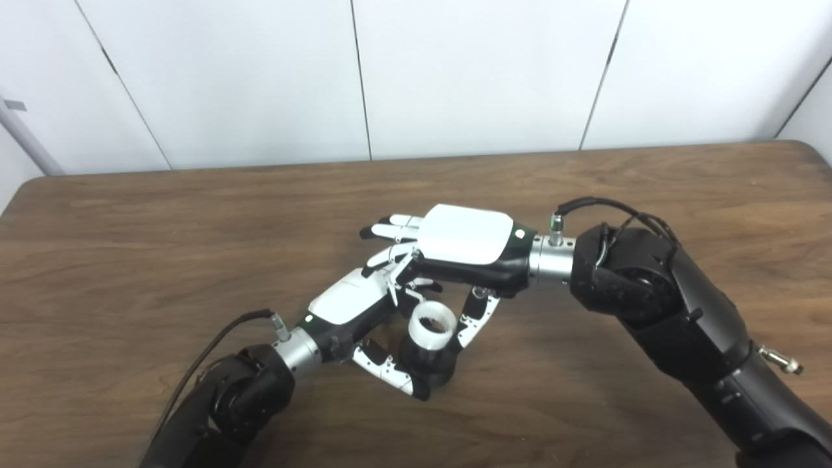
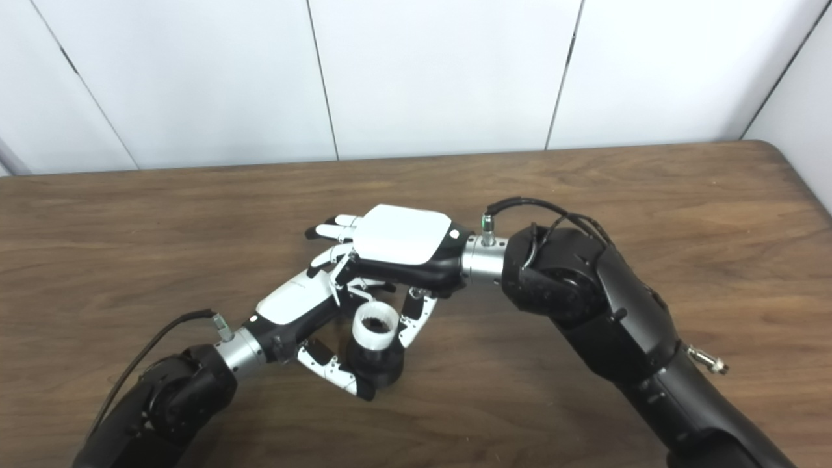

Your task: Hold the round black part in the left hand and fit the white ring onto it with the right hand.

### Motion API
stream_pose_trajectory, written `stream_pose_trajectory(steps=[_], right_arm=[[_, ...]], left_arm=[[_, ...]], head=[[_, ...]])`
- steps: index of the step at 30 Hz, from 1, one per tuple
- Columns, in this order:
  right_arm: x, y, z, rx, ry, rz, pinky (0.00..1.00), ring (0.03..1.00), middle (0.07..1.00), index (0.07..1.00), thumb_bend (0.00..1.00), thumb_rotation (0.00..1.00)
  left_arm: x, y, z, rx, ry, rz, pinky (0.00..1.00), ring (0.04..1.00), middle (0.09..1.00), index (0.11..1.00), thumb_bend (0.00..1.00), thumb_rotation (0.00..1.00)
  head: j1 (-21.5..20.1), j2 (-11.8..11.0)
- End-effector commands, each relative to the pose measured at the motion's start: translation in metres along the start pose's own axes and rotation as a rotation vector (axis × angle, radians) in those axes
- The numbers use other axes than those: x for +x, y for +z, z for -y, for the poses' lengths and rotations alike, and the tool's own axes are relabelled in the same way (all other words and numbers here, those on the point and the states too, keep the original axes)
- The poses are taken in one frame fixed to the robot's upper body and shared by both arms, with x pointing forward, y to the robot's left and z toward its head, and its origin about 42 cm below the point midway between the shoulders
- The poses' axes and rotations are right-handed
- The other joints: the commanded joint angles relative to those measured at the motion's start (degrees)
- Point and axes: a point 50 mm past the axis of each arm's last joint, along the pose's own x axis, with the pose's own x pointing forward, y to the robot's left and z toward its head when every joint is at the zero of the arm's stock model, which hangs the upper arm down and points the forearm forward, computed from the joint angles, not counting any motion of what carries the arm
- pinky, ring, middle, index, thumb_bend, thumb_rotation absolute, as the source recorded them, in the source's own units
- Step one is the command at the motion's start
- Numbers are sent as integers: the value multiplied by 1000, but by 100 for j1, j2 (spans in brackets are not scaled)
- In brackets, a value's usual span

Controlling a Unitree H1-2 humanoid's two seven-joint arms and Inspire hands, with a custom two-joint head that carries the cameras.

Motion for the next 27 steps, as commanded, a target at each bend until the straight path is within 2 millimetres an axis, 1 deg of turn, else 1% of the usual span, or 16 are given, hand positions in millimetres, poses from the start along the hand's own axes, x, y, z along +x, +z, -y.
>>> stream_pose_trajectory(steps=[1, 16, 27], right_arm=[[1, 7, 18, -38, -59, 49, 1000, 1000, 862, 480, 526, 141], [-1, 9, 12, -9, -45, 42, 1000, 1000, 856, 480, 525, 140], [2, 2, 8, -6, -58, 38, 1000, 1000, 858, 480, 525, 141]], left_arm=[[6, 5, -17, 26, 63, 44, 1000, 990, 862, 480, 524, 55], [5, 7, -20, 22, 60, 39, 1000, 1000, 866, 479, 524, 56], [5, 11, -21, 17, 62, 41, 1000, 1000, 863, 479, 524, 56]], head=[[1, 6], [26, 85], [52, 102]])
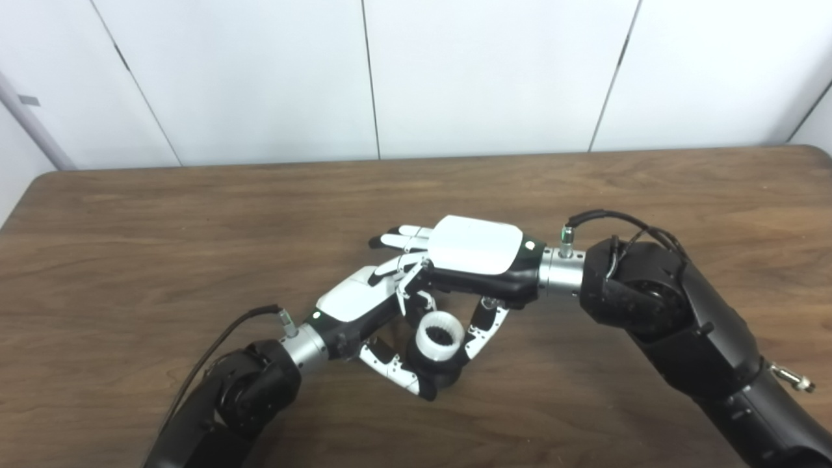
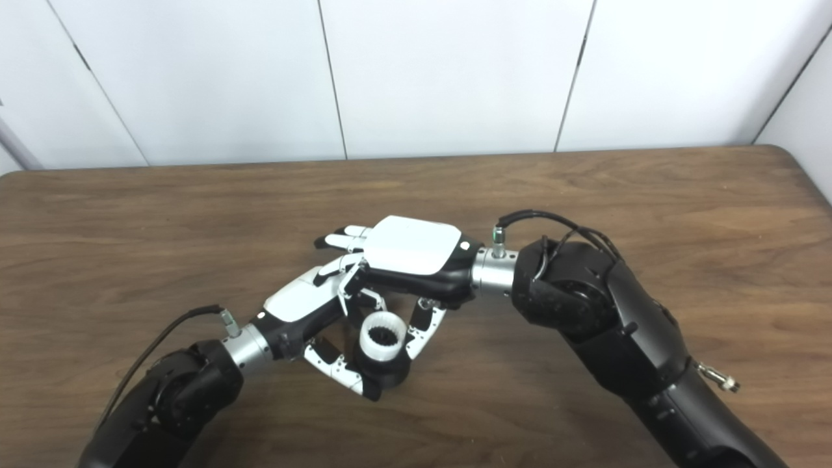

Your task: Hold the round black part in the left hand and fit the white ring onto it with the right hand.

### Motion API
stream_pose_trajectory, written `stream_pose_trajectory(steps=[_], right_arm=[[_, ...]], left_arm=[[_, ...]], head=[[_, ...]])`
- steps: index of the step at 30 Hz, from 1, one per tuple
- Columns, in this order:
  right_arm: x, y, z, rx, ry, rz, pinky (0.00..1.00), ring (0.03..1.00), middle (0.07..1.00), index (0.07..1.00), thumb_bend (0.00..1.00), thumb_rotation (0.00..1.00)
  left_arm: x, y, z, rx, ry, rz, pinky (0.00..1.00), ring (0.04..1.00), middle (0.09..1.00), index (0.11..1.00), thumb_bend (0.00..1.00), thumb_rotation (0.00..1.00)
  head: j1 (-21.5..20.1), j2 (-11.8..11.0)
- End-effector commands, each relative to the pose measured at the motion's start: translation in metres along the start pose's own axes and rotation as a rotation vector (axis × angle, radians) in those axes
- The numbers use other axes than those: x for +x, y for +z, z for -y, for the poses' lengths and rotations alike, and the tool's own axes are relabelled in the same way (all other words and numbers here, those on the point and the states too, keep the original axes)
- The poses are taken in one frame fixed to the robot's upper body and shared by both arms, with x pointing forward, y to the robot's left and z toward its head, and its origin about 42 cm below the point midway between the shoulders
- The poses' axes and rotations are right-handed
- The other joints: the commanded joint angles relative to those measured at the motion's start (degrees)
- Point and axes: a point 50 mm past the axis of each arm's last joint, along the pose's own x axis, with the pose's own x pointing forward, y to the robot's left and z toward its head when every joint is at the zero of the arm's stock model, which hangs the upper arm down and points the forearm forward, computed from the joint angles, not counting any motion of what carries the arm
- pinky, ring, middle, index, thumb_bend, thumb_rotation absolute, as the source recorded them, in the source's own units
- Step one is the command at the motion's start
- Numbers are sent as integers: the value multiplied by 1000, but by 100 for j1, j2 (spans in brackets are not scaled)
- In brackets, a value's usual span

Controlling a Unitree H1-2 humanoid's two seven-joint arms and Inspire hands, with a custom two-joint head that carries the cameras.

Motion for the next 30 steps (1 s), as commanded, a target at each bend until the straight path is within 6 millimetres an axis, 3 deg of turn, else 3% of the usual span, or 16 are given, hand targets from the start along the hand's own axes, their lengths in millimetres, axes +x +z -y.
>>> stream_pose_trajectory(steps=[1, 13, 30], right_arm=[[3, 1, 17, -48, -53, 32, 1000, 1000, 861, 480, 525, 141], [6, -7, 19, -72, -39, 17, 1000, 1000, 862, 480, 526, 142], [4, -4, 13, -41, -44, 29, 1000, 1000, 863, 480, 526, 142]], left_arm=[[5, 9, -19, 19, 69, 40, 1000, 1000, 863, 479, 524, 56], [7, 16, -19, 10, 34, 28, 1000, 1000, 883, 480, 524, 56], [9, 18, -23, 12, 50, 45, 1000, 1000, 879, 480, 523, 56]], head=[[18, 2], [66, 26], [84, 125]])
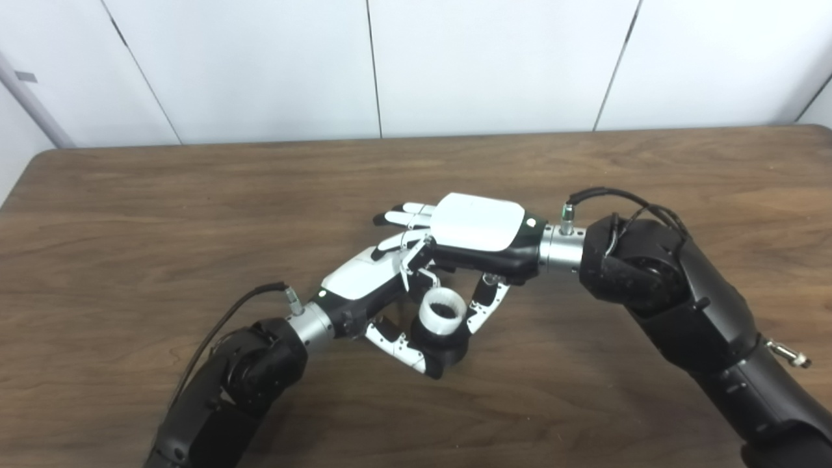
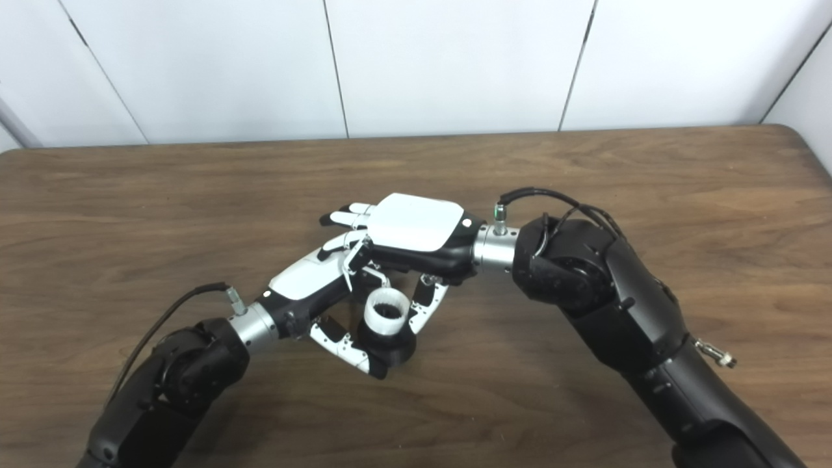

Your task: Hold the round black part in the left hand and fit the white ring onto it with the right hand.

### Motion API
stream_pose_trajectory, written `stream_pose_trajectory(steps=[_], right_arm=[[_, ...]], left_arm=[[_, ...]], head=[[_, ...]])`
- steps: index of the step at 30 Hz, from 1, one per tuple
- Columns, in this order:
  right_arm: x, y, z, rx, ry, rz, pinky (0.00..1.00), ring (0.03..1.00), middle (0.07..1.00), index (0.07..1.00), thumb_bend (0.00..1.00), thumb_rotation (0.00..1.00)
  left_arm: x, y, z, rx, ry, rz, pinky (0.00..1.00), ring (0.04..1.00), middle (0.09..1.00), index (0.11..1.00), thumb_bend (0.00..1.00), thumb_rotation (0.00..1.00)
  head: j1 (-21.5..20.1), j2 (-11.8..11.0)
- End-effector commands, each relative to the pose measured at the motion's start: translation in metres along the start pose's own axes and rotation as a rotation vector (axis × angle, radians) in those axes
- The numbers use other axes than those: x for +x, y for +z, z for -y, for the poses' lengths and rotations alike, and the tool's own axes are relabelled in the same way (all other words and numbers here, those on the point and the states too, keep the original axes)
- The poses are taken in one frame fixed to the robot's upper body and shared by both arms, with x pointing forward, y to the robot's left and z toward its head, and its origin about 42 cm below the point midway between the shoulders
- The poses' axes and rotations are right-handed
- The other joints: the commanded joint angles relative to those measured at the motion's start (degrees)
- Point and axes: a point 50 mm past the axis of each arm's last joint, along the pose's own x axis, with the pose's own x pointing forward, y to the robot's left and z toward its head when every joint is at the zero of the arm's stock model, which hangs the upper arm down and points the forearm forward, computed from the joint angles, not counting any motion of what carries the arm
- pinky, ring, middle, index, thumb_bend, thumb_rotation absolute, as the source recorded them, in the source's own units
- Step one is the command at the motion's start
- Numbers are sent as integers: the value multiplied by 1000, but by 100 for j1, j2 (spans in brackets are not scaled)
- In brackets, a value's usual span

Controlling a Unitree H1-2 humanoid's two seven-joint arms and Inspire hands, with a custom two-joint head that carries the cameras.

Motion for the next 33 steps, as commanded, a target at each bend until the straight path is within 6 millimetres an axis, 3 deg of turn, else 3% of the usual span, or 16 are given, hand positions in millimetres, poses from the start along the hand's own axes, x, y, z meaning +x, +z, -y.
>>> stream_pose_trajectory(steps=[1, 33], right_arm=[[2, 3, 16, -26, -51, 36, 1000, 1000, 864, 480, 526, 142], [-2, 8, 5, 15, 2, 42, 1000, 1000, 886, 480, 525, 141]], left_arm=[[5, 12, -22, 30, 73, 72, 1000, 1000, 879, 480, 523, 56], [6, 16, -22, 20, 84, 44, 1000, 1000, 859, 480, 524, 56]], head=[[5, -5], [30, 93]])
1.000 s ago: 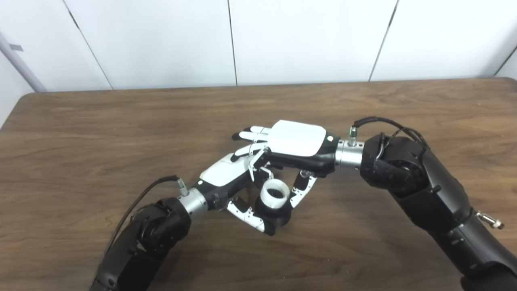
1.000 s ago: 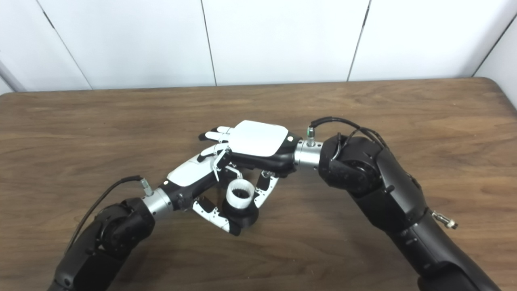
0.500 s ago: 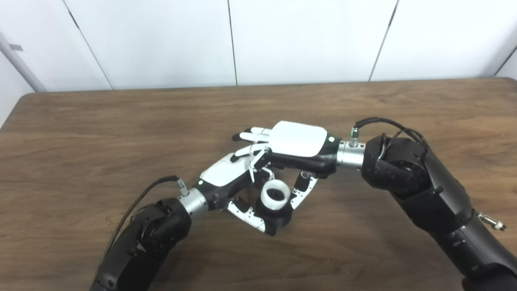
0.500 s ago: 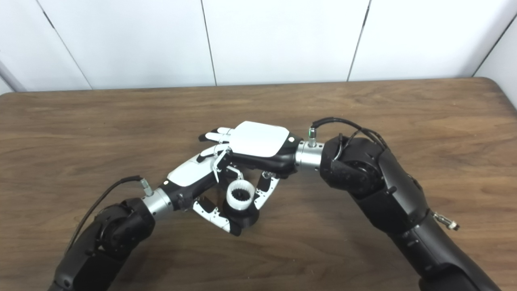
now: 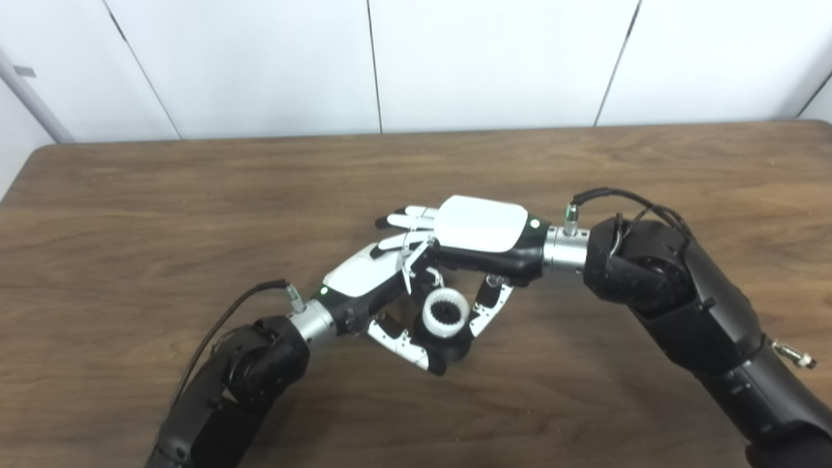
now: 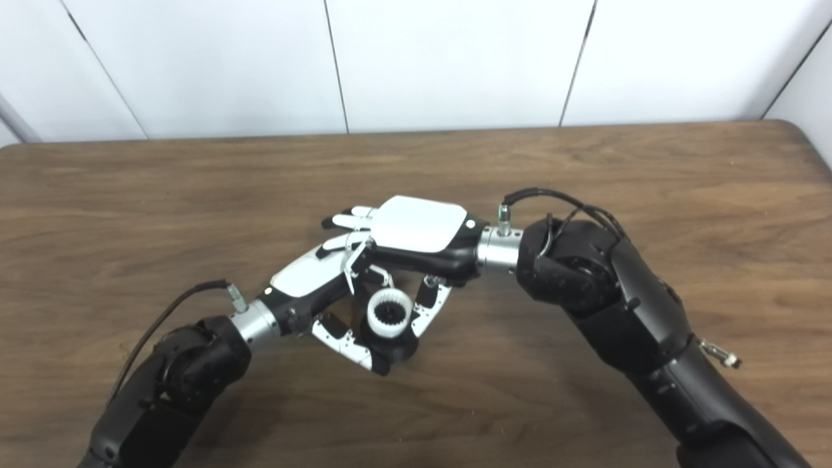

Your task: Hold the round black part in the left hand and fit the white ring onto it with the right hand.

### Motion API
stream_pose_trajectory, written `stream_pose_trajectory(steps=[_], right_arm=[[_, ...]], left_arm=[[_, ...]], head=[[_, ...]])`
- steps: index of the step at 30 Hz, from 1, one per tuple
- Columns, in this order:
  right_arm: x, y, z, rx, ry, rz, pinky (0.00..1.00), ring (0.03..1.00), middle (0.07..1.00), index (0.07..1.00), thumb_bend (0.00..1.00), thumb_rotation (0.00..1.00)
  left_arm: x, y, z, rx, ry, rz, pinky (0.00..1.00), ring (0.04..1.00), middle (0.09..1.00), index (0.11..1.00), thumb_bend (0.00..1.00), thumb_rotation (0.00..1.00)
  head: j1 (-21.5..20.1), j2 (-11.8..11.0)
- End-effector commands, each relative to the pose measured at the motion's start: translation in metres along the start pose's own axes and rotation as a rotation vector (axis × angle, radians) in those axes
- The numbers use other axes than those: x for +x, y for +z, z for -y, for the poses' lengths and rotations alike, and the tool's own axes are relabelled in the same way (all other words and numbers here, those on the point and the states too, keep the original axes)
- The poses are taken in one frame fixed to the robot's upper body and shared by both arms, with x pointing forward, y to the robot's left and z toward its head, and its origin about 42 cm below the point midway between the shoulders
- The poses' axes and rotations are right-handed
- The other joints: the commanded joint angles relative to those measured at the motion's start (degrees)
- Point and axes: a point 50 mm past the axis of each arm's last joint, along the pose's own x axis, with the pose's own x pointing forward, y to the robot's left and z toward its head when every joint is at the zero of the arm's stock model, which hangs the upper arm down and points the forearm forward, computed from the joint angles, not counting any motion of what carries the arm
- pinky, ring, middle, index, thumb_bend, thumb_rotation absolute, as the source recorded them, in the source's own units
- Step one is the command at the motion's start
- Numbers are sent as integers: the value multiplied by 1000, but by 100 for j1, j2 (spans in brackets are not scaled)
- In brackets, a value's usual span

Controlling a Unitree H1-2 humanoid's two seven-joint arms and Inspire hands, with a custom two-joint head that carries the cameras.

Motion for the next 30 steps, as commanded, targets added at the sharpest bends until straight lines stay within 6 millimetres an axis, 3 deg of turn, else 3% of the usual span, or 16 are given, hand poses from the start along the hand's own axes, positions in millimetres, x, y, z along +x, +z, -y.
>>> stream_pose_trajectory(steps=[1, 30], right_arm=[[2, 6, 9, -23, -10, 33, 1000, 1000, 886, 480, 525, 141], [2, -2, -4, -6, -57, 26, 1000, 1000, 880, 481, 525, 141]], left_arm=[[7, 11, -23, 29, 74, 50, 1000, 1000, 859, 480, 524, 56], [5, 15, -18, 9, 137, 68, 1000, 1000, 858, 479, 524, 57]], head=[[4, 5], [6, -8]])
